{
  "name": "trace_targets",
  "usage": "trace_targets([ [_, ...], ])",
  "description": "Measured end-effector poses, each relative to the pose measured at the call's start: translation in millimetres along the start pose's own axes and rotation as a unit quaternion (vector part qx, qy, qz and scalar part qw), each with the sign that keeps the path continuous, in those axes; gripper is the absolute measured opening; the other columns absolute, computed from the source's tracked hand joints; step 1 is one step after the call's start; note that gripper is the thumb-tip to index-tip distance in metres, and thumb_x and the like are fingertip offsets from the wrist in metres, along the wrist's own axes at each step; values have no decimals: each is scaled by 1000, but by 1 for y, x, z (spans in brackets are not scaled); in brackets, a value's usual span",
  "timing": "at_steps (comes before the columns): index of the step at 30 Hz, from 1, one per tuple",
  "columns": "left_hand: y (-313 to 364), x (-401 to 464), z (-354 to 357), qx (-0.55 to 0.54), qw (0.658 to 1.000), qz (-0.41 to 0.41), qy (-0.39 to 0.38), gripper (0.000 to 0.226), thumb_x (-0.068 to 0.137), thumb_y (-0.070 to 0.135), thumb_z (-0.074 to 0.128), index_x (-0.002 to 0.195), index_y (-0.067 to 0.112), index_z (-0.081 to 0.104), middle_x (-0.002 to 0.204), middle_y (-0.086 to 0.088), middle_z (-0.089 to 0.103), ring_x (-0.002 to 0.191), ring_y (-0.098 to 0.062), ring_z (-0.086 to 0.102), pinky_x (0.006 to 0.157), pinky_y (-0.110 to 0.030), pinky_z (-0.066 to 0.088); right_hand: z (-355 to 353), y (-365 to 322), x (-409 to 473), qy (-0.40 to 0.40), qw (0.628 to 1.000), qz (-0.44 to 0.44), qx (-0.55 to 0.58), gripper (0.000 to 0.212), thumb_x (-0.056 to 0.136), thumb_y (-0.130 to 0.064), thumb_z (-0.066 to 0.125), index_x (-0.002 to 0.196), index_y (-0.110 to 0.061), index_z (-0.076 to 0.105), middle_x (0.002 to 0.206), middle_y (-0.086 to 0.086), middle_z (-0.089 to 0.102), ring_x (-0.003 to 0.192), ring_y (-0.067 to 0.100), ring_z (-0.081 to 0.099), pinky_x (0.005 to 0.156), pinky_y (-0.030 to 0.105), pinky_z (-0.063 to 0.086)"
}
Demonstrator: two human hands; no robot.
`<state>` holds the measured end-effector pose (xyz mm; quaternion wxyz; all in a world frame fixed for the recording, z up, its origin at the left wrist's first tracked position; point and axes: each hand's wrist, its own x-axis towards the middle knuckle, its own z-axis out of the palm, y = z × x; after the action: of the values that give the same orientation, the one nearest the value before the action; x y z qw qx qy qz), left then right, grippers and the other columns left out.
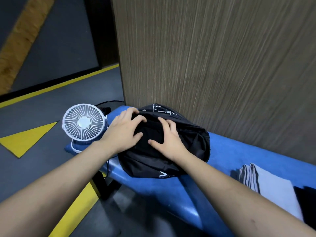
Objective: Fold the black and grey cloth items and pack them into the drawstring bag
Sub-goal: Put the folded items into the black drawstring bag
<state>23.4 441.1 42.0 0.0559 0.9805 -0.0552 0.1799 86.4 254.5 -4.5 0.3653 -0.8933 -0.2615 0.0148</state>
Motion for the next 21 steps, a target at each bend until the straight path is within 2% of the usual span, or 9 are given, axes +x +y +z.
trace_targets([
  [3, -2, 3, 1, 22, 996, 77, -38, 55, 94, 35, 58, 147, 29, 41, 159, 8, 25, 147, -16, 22, 118, -36, 21, -5, -2, -4, 75, 992, -64, -83, 92, 83, -50, 67, 156, -33, 13, 160, 2, 14, 147, 24, 22, 113, 47, 33],
  [5, -6, 2, 6, 55, 991, 80, -88, 60, 100, 39, 48, 155, 29, 26, 165, 9, 12, 152, -13, 8, 122, -35, 10, -7, -5, -7, 80, 983, -94, -134, 85, 85, -53, 64, 155, -33, 20, 160, 3, 18, 148, 22, 21, 112, 48, 33],
  [7, -11, -2, 10, 78, 985, 54, -143, 63, 103, 44, 36, 158, 30, 8, 165, 11, 0, 152, -11, -2, 123, -34, 2, -6, -6, -7, 20, 982, -89, -163, 75, 88, -58, 58, 153, -34, 27, 159, 0, 23, 147, 21, 25, 113, 50, 32],
  [9, -11, -7, 13, 88, 979, 38, -181, 65, 104, 47, 29, 157, 31, -3, 165, 12, -9, 152, -9, -8, 124, -34, 1, -4, -4, -5, -55, 986, -47, -153, 75, 89, -63, 53, 153, -38, 23, 159, -2, 22, 144, 24, 30, 112, 50, 31],
  [11, -10, -12, 17, 86, 975, 28, -202, 66, 103, 49, 28, 157, 31, -6, 164, 11, -13, 151, -9, -11, 124, -35, 2, -2, -1, -3, -91, 987, -19, -133, 79, 88, -66, 53, 153, -43, 16, 159, -2, 21, 143, 26, 33, 112, 53, 30],
  [14, -10, -13, 19, 62, 977, 23, -203, 68, 102, 48, 34, 158, 30, 0, 165, 11, -6, 152, -11, -5, 122, -37, 11, 2, 1, 0, -106, 991, 11, -83, 92, 82, -67, 60, 155, -42, 9, 158, -1, 26, 144, 23, 32, 115, 56, 24],
  [17, -12, -9, 14, 13, 981, 24, -193, 71, 96, 49, 47, 156, 33, 12, 161, 13, 13, 148, -14, 19, 116, -38, 27, 3, 2, 5, -107, 991, 71, -44, 113, 72, -71, 68, 157, -34, 3, 159, 5, 31, 150, 22, 21, 119, 57, 13],
  [21, -9, -6, 7, 0, 977, 3, -215, 68, 92, 51, 53, 150, 35, 21, 149, 12, 25, 134, -17, 39, 109, -40, 35, 1, 2, 10, -146, 984, 90, -38, 115, 69, -71, 72, 157, -35, 7, 164, 3, 23, 154, 28, 2, 119, 59, 0],
])
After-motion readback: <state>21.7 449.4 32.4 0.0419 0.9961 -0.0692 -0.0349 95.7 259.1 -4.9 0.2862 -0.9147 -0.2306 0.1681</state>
